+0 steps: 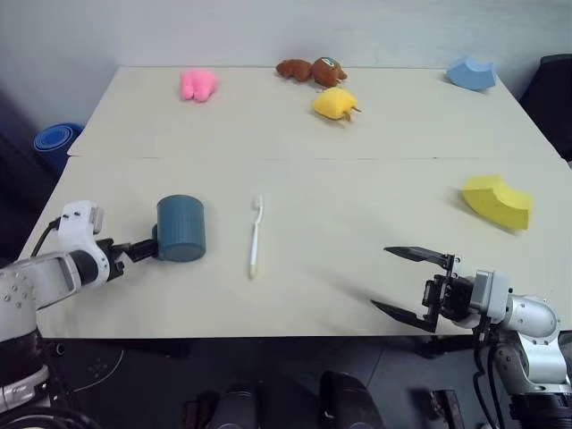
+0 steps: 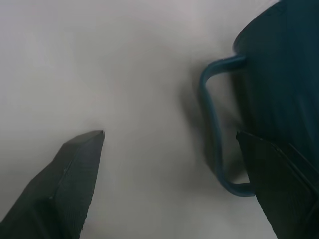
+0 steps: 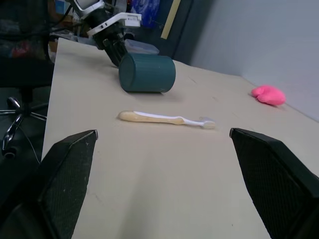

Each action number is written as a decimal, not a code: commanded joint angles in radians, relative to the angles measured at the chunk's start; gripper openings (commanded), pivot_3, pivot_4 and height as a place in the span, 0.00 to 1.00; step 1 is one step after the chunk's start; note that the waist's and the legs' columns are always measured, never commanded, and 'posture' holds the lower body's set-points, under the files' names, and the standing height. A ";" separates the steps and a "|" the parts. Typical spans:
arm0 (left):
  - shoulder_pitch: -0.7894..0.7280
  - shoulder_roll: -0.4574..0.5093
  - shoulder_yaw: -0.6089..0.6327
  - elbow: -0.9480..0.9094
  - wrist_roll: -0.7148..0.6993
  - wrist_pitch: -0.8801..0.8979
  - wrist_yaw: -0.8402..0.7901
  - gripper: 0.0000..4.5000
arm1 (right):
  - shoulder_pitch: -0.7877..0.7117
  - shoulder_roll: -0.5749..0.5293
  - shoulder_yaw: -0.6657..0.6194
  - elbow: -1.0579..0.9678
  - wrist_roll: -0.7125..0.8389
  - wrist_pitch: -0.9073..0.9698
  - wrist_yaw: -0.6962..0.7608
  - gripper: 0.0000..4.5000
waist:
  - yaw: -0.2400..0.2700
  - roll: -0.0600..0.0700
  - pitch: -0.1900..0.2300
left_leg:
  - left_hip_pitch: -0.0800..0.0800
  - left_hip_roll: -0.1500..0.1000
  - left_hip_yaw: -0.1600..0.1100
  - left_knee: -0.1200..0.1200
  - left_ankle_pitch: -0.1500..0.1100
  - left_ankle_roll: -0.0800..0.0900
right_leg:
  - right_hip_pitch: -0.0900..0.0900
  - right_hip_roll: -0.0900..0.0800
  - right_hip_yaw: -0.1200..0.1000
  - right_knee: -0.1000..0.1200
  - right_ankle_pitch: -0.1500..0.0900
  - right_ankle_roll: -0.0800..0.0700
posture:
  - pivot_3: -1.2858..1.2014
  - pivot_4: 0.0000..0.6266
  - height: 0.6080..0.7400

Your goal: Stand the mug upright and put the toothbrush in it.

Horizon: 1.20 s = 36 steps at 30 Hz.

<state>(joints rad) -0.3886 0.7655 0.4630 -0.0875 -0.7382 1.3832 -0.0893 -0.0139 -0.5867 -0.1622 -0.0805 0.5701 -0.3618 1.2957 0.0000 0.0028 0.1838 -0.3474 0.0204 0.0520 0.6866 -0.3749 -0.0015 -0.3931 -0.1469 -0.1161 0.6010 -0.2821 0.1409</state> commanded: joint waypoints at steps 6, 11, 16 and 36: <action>-0.120 -0.027 -0.190 0.162 0.128 -0.027 -0.068 0.89 | 0.041 0.001 -0.027 -0.051 0.027 0.001 -0.031 1.00 | 0.025 0.002 -0.001 | 0.003 0.000 0.005 0.001 0.001 0.000 | 0.002 0.000 0.002 0.001 0.000 0.000 | 0.52 0.24 1.00; -0.166 -0.073 -0.193 0.211 0.140 -0.013 -0.095 0.58 | 0.049 0.004 -0.037 -0.055 0.035 0.006 -0.054 1.00 | 0.032 0.006 -0.003 | 0.012 -0.001 0.005 0.000 0.000 0.000 | 0.010 0.000 0.003 0.001 0.000 0.000 | 0.52 0.24 1.00; -0.171 -0.069 -0.230 0.197 0.177 -0.042 -0.146 0.26 | 0.053 -0.001 -0.039 -0.062 0.036 0.013 -0.068 1.00 | 0.032 0.006 -0.003 | 0.012 -0.001 0.004 0.000 0.000 0.000 | 0.011 -0.001 0.003 0.000 0.000 0.000 | 0.52 0.24 1.00; -0.232 -0.425 -0.409 0.135 0.370 -1.172 -0.543 0.00 | 0.150 -0.035 -0.148 -0.138 0.007 0.046 -0.166 1.00 | 0.032 -0.001 0.001 | 0.008 -0.001 0.006 0.000 0.000 0.002 | 0.011 0.000 0.001 -0.008 0.000 0.000 | 0.52 0.24 1.00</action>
<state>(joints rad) -0.5791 0.4014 0.1985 -0.0091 -0.5005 0.4559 -0.5664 0.1064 -0.5996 -0.2529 -0.1530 0.5773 -0.3263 1.1669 0.0316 0.0018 0.1844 -0.3396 0.0193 0.0589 0.6861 -0.3752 0.0004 -0.3818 -0.1471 -0.1155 0.5918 -0.2820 0.1413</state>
